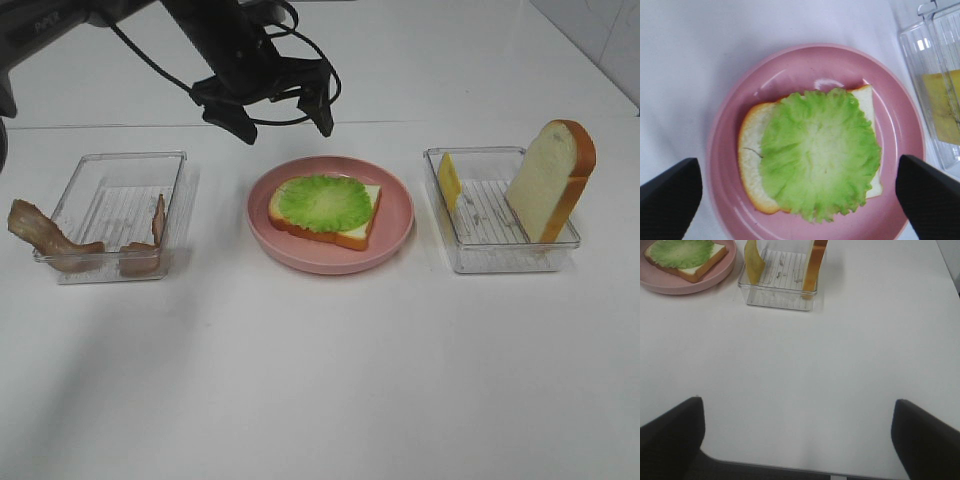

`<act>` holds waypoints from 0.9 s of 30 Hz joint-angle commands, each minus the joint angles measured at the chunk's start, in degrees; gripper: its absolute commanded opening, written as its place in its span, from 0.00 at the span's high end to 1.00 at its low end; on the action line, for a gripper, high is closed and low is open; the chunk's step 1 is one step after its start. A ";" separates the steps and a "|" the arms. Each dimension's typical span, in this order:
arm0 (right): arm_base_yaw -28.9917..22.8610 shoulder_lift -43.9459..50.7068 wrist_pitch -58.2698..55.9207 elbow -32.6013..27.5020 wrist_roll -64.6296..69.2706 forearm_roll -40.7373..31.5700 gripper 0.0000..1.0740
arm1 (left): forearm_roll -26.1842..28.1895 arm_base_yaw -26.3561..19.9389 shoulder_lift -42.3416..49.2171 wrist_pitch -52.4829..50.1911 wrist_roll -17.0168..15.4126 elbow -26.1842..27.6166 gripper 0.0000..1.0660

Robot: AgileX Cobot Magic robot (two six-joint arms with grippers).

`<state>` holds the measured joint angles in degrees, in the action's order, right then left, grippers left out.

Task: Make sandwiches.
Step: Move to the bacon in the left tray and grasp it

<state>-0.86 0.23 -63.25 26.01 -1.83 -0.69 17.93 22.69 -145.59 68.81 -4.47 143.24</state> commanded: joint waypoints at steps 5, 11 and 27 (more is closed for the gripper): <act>0.23 1.95 0.11 -0.06 0.11 -0.29 0.08 | -7.56 0.40 4.07 6.65 -2.52 2.18 0.08; 0.23 1.95 0.11 -0.06 0.11 -0.29 0.08 | -7.85 0.40 9.34 6.65 -2.86 0.46 0.08; 0.23 1.95 0.11 -0.06 0.11 -0.29 0.08 | -14.78 -1.03 29.85 6.65 -4.01 -25.84 0.08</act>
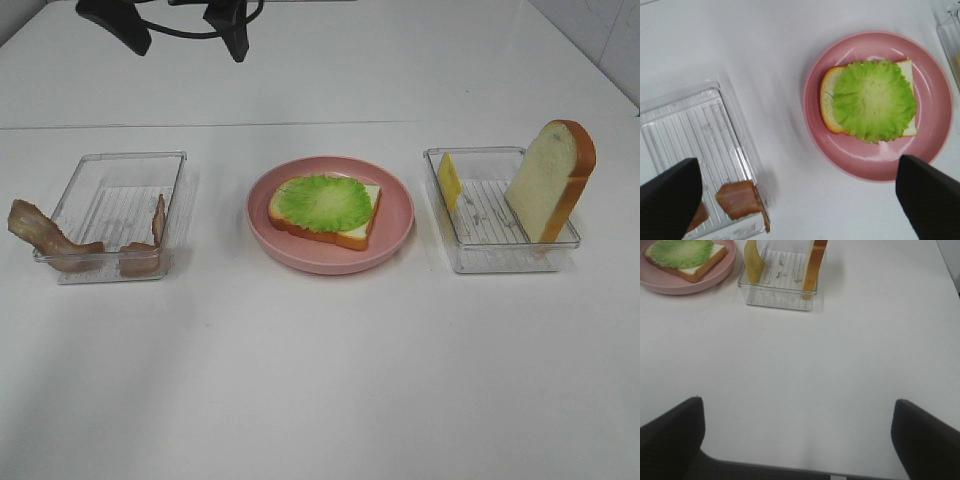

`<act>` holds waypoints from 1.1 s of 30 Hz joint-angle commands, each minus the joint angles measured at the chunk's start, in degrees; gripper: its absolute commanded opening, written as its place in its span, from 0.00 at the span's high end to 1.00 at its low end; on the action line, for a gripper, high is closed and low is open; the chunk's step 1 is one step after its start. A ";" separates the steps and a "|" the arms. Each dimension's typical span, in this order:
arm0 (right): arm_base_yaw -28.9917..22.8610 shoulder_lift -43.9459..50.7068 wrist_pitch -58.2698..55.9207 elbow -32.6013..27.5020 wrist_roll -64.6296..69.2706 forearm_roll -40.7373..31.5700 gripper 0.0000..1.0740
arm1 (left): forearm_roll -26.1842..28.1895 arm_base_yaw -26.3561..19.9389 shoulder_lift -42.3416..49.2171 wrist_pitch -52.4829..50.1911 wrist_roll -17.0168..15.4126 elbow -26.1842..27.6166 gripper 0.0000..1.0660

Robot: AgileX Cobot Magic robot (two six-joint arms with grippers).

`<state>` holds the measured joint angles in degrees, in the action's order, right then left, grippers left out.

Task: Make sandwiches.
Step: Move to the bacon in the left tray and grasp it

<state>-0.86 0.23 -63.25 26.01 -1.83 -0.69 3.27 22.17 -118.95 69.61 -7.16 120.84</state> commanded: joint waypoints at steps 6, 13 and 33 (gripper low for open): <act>0.23 1.95 0.11 -0.06 0.11 -0.29 0.08 | -0.29 -1.55 6.82 5.79 -3.55 -8.77 0.08; 0.23 1.95 0.11 -0.06 0.11 -0.29 0.08 | -0.57 -1.55 7.39 5.56 -7.79 -15.99 0.08; 0.23 1.95 0.11 -0.06 0.11 -0.29 0.08 | -4.58 -1.55 3.44 -2.98 -15.41 -24.01 0.08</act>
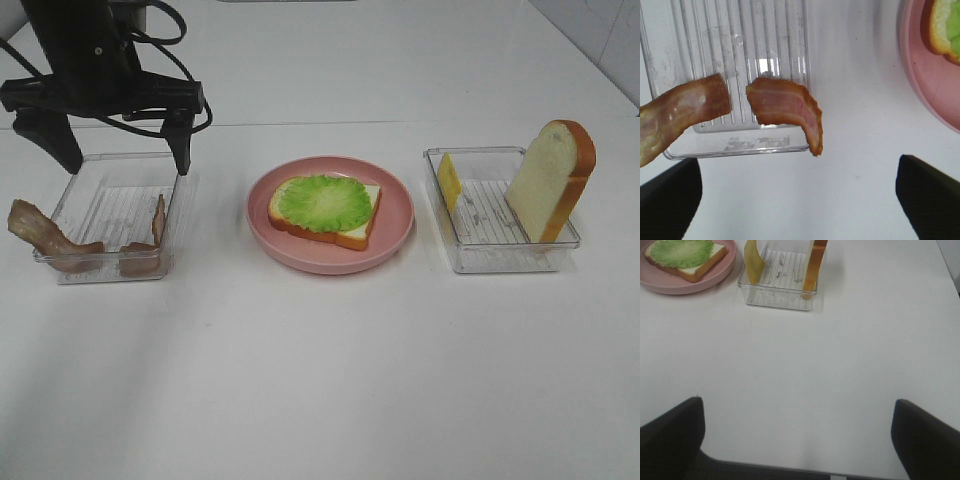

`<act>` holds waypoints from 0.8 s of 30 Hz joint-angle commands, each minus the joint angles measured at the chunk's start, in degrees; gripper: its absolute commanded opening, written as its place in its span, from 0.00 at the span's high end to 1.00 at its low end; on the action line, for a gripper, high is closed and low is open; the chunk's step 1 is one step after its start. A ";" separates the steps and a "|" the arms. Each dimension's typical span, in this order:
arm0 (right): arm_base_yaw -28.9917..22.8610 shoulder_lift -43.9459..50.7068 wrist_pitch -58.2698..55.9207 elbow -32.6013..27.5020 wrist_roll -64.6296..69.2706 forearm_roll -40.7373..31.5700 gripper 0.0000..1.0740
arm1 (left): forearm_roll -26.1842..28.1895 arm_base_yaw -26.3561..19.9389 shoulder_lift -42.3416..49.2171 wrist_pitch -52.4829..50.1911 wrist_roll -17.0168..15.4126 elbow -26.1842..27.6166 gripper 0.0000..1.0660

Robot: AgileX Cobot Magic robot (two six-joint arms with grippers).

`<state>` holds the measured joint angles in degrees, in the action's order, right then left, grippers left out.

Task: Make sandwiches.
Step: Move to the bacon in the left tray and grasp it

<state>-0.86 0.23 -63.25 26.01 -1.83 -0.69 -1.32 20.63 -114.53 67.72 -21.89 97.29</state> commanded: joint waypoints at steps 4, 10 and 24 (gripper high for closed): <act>0.23 1.95 0.11 -0.06 0.11 -0.29 0.08 | 0.23 0.00 -1.95 -1.78 -0.69 -0.46 0.08; 0.23 1.95 0.11 -0.06 0.11 -0.29 0.08 | 0.86 0.00 -4.93 -3.72 -0.69 -0.46 0.08; 0.23 1.95 0.11 -0.06 0.11 -0.29 0.08 | 3.72 0.00 -9.74 -5.56 -0.46 -0.46 0.08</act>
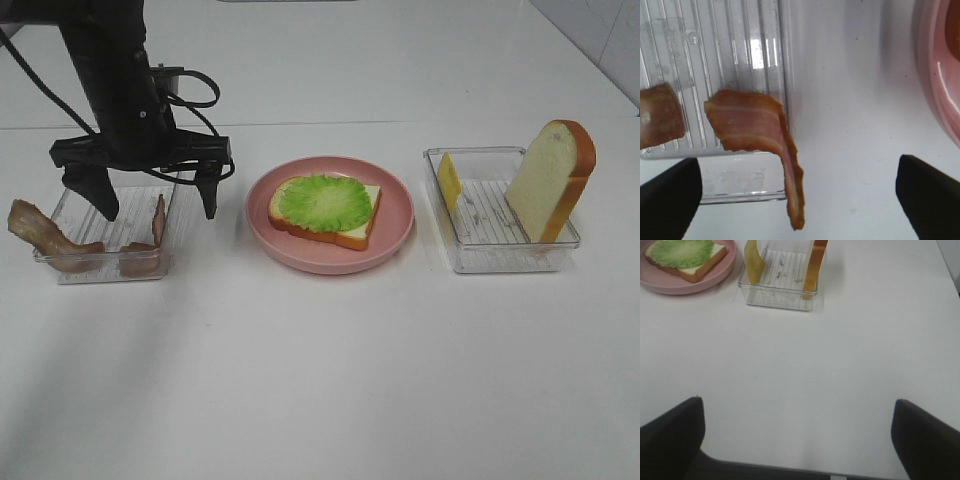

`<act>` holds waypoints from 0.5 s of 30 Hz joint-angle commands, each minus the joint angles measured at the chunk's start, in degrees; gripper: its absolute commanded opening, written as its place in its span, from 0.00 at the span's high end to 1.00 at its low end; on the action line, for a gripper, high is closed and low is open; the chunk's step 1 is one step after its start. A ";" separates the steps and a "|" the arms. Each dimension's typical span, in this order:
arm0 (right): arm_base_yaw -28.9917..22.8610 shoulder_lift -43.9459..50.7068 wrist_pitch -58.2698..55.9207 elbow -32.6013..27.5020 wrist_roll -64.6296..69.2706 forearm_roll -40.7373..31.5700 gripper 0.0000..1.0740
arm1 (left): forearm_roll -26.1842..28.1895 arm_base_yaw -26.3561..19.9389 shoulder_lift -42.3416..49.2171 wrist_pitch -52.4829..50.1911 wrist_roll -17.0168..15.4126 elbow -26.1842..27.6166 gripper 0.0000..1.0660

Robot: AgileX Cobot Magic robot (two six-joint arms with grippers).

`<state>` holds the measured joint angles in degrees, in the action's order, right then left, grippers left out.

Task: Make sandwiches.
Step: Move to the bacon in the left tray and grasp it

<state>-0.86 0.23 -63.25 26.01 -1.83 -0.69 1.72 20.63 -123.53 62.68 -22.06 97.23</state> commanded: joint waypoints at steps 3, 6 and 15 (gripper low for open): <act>0.23 1.95 0.11 -0.06 0.11 -0.29 0.08 | 0.69 0.00 -0.74 -0.74 -0.29 -0.40 0.08; 0.23 1.95 0.11 -0.06 0.11 -0.29 0.08 | 1.26 0.00 -0.74 -1.72 -0.29 -0.40 0.09; 0.23 1.95 0.11 -0.06 0.11 -0.29 0.08 | 1.89 0.00 -1.55 -0.74 -1.20 -0.40 0.33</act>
<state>-0.86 0.23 -63.25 26.01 -1.83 -0.69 3.15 20.63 -124.73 61.42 -22.29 97.23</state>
